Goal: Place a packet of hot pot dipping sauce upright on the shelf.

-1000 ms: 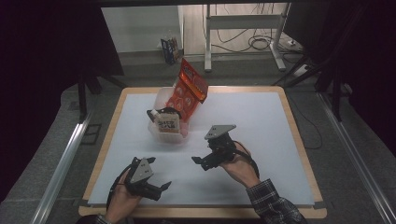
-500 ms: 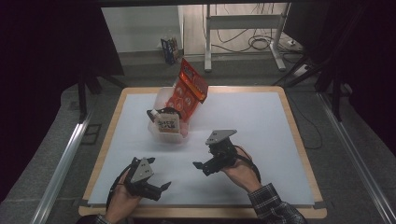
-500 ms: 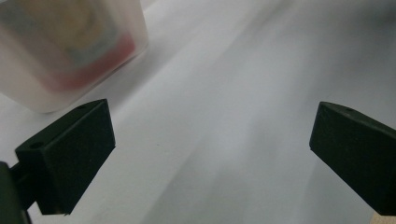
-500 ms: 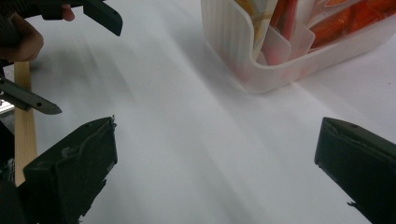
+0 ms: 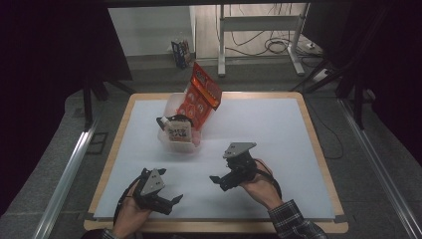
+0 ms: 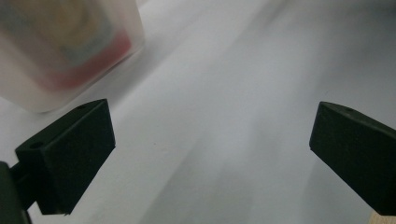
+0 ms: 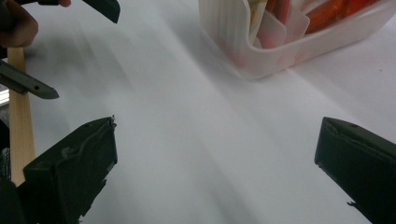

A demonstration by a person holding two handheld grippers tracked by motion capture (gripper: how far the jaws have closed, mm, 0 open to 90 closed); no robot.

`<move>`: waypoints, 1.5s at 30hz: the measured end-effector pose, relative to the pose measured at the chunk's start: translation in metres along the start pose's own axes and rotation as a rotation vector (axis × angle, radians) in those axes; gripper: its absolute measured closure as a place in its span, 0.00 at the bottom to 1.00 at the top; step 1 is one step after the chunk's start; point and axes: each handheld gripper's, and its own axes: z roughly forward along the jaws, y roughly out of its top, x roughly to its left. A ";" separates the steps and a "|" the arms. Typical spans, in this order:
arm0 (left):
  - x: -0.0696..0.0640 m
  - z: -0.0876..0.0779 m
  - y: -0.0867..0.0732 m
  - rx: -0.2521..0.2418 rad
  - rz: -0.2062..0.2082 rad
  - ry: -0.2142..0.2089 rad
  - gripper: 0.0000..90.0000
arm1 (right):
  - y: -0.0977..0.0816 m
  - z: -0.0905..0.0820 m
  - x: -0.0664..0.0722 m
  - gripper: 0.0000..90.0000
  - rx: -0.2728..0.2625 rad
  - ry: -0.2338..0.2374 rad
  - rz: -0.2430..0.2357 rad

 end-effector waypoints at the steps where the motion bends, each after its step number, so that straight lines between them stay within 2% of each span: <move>1: 0.000 0.000 0.000 0.000 0.000 0.000 0.00 | -0.001 0.000 0.000 0.00 0.001 -0.001 0.002; 24: -0.001 0.002 0.000 0.019 0.009 -0.004 0.00 | -0.018 -0.017 0.000 0.00 -0.008 -0.059 -0.014; 36: -0.002 0.004 0.000 0.028 0.013 -0.005 0.00 | -0.032 -0.022 0.000 0.00 0.011 -0.082 -0.014; 45: -0.003 0.004 0.000 0.034 0.018 -0.006 0.00 | -0.041 -0.028 0.002 0.00 0.010 -0.075 0.021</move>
